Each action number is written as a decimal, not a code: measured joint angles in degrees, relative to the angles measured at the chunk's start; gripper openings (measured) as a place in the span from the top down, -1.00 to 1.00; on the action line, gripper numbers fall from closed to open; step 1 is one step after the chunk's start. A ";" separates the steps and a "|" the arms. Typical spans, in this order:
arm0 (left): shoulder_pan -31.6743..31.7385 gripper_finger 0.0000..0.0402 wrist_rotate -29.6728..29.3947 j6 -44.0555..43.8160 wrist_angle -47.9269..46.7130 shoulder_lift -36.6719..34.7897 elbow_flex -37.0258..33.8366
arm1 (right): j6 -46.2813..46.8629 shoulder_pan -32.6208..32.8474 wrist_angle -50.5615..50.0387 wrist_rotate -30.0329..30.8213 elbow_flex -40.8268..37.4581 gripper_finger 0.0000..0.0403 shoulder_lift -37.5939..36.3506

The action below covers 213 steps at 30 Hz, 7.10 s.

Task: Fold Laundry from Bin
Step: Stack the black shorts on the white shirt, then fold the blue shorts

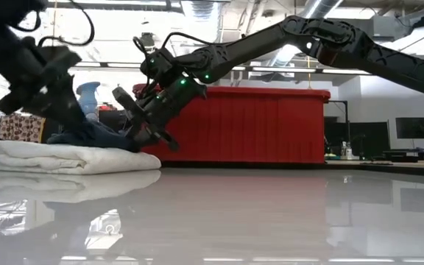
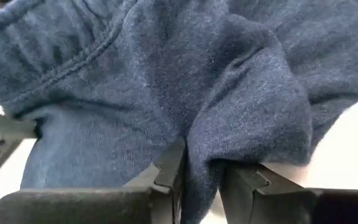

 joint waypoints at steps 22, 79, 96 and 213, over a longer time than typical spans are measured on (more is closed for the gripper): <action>0.89 0.16 1.54 -12.59 2.47 0.74 -9.31 | -19.29 -3.06 -14.47 -0.83 0.21 0.46 -7.73; 10.10 0.16 -5.58 6.58 3.22 -12.95 -1.73 | -34.39 0.16 -14.94 4.57 0.01 0.46 -16.47; 10.93 0.16 -9.94 30.43 27.98 -9.92 13.93 | -44.75 -13.79 -19.79 17.96 0.11 0.46 -32.04; 68.93 0.16 66.75 36.33 70.13 50.07 39.20 | -54.97 -33.58 -17.90 3.81 0.31 0.46 -26.67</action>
